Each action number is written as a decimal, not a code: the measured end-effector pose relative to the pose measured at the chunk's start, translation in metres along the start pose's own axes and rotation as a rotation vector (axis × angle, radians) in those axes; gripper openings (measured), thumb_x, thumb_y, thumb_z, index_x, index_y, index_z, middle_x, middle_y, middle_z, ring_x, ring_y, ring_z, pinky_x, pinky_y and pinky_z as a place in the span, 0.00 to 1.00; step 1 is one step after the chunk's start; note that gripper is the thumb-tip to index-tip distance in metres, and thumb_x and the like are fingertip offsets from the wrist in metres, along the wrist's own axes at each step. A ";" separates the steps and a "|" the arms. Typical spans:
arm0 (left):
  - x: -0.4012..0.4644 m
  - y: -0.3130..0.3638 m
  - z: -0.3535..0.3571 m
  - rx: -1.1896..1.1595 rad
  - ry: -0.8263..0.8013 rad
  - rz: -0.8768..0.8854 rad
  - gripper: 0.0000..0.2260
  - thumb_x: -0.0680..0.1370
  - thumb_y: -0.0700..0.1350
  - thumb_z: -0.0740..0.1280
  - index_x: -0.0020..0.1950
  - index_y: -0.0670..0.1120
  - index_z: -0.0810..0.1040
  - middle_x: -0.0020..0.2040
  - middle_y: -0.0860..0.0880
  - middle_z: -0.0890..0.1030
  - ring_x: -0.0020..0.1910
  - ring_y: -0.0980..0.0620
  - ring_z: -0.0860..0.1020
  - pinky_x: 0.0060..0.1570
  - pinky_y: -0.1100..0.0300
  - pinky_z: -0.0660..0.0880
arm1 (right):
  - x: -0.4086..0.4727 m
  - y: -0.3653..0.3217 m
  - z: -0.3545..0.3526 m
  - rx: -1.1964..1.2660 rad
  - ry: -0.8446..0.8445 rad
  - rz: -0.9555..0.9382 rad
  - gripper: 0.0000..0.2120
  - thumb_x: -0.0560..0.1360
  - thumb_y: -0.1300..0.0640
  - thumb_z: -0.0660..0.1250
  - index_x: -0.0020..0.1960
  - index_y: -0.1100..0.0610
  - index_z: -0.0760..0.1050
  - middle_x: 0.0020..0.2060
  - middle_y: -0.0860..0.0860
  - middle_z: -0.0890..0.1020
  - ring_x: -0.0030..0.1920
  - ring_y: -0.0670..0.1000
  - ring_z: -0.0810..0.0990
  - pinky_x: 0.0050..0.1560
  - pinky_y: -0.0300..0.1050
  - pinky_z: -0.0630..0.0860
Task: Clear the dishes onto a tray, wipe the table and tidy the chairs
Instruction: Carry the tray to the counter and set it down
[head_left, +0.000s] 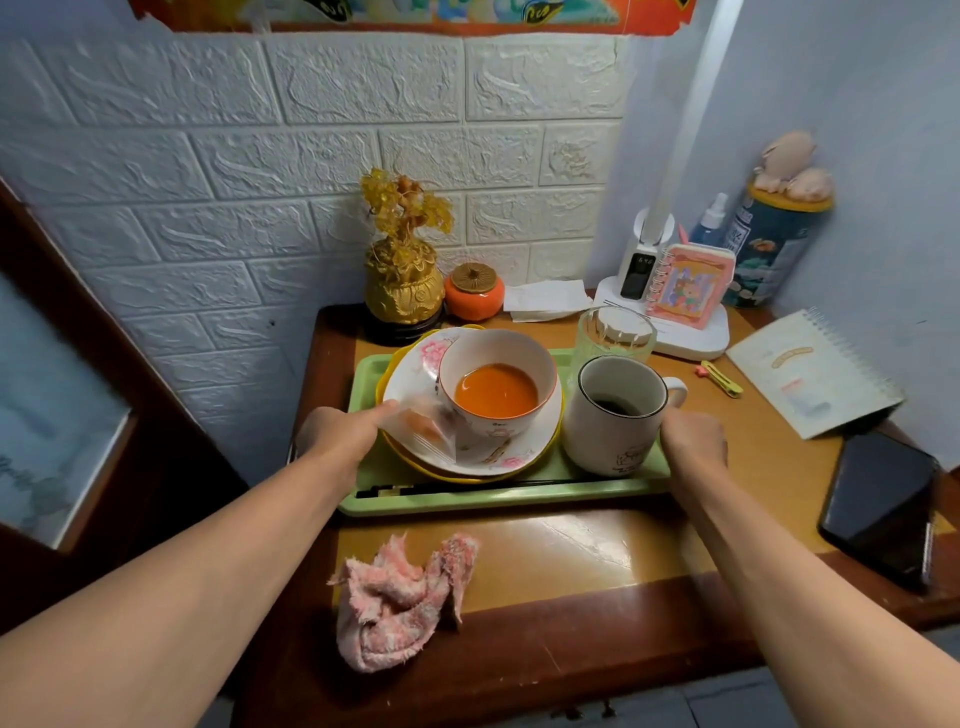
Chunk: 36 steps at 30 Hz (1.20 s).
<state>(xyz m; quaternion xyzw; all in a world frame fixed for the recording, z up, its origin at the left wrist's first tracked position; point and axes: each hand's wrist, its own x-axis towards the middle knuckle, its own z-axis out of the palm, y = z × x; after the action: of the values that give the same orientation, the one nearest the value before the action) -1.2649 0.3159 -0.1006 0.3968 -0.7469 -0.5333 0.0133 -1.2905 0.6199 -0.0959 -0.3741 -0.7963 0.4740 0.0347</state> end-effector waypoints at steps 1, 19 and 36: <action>0.001 0.000 -0.001 0.015 0.004 0.007 0.35 0.69 0.56 0.75 0.65 0.35 0.71 0.63 0.38 0.75 0.60 0.38 0.74 0.50 0.51 0.71 | 0.000 0.000 0.000 -0.013 -0.001 0.000 0.23 0.79 0.43 0.56 0.32 0.58 0.69 0.32 0.55 0.74 0.41 0.58 0.72 0.45 0.50 0.68; -0.029 -0.002 -0.017 0.204 -0.014 0.154 0.22 0.76 0.53 0.67 0.62 0.38 0.75 0.58 0.41 0.78 0.54 0.41 0.77 0.40 0.53 0.71 | -0.038 0.006 -0.022 -0.155 -0.022 -0.201 0.21 0.79 0.48 0.57 0.68 0.57 0.69 0.66 0.59 0.70 0.68 0.61 0.62 0.66 0.56 0.63; -0.110 -0.031 -0.074 0.162 -0.059 0.295 0.28 0.76 0.47 0.67 0.73 0.42 0.62 0.71 0.41 0.67 0.69 0.42 0.67 0.66 0.51 0.66 | -0.162 0.019 -0.044 -0.220 -0.069 -0.574 0.27 0.73 0.52 0.67 0.69 0.58 0.65 0.66 0.61 0.68 0.67 0.60 0.62 0.66 0.53 0.61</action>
<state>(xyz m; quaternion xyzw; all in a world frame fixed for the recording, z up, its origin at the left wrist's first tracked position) -1.1393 0.3209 -0.0497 0.2670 -0.8377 -0.4750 0.0373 -1.1457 0.5556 -0.0384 -0.1194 -0.9167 0.3681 0.0994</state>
